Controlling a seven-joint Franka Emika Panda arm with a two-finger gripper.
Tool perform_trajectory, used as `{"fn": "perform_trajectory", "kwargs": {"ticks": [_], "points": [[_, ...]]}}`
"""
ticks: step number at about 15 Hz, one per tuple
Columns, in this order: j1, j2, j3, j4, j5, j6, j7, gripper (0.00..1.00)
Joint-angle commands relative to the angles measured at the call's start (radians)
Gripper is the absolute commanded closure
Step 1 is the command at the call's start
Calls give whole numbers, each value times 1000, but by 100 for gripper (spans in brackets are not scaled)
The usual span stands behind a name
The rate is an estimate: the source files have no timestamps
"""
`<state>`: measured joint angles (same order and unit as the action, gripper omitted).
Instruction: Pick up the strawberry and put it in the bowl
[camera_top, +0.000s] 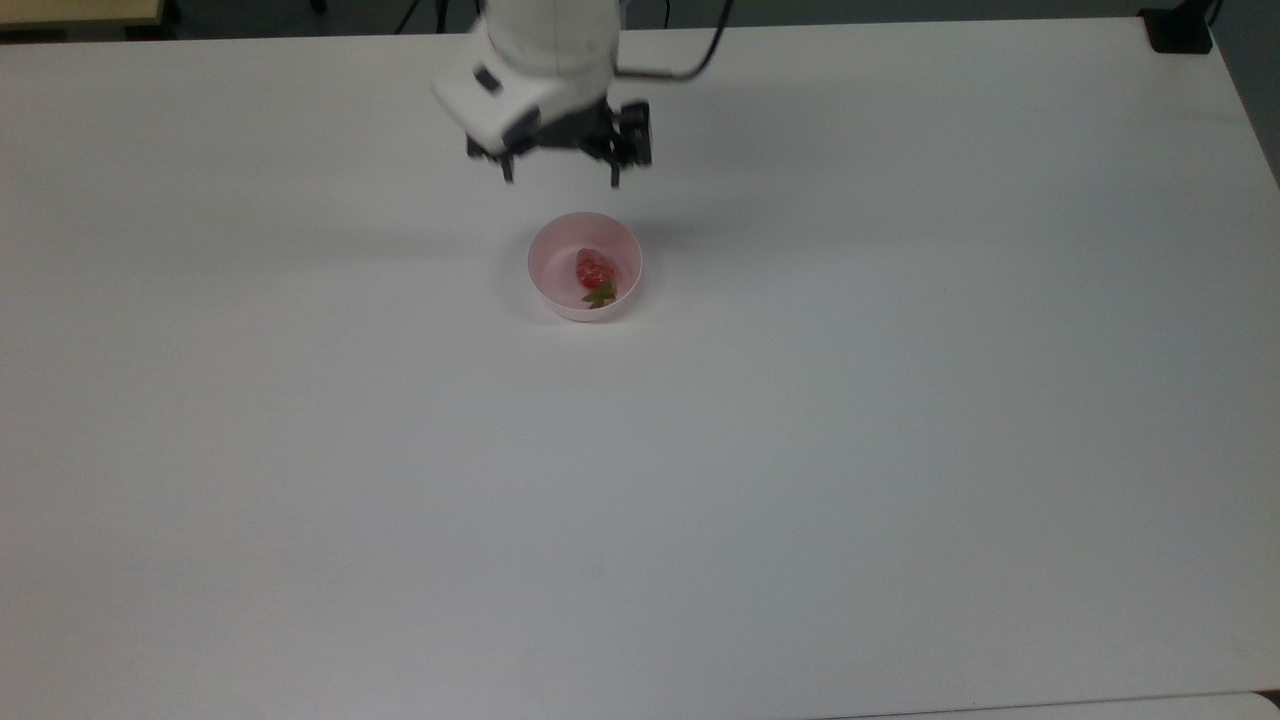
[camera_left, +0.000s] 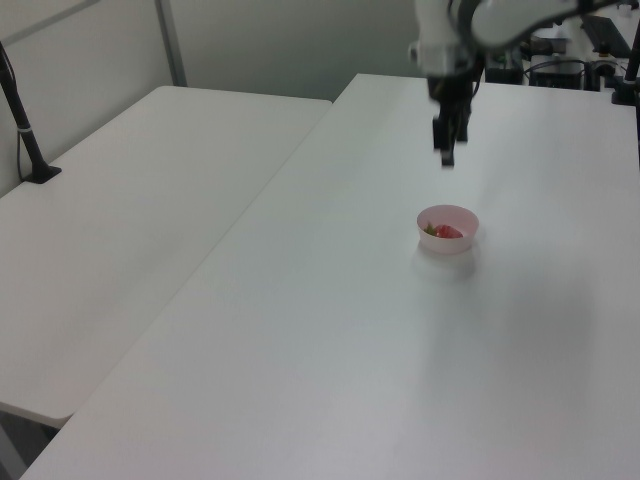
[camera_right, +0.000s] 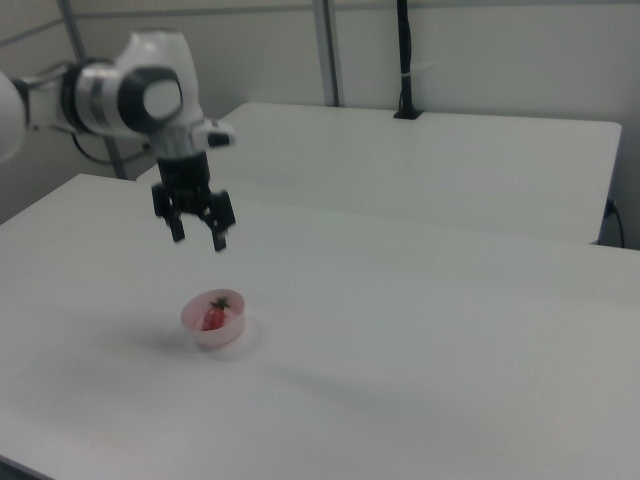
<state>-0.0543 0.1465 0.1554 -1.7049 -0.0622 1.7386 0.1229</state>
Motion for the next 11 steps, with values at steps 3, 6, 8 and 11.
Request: {"fn": "perform_trajectory", "kwargs": {"ticks": [3,6,8,11], "points": [[4,-195,-82,-2,13,-135,4,0],[8,-223,-99,1,15,-174,3,0],[7,-222,-117,5,25,-154,-23,0],[5,-217,-158,22,42,-70,-133,0]]}}
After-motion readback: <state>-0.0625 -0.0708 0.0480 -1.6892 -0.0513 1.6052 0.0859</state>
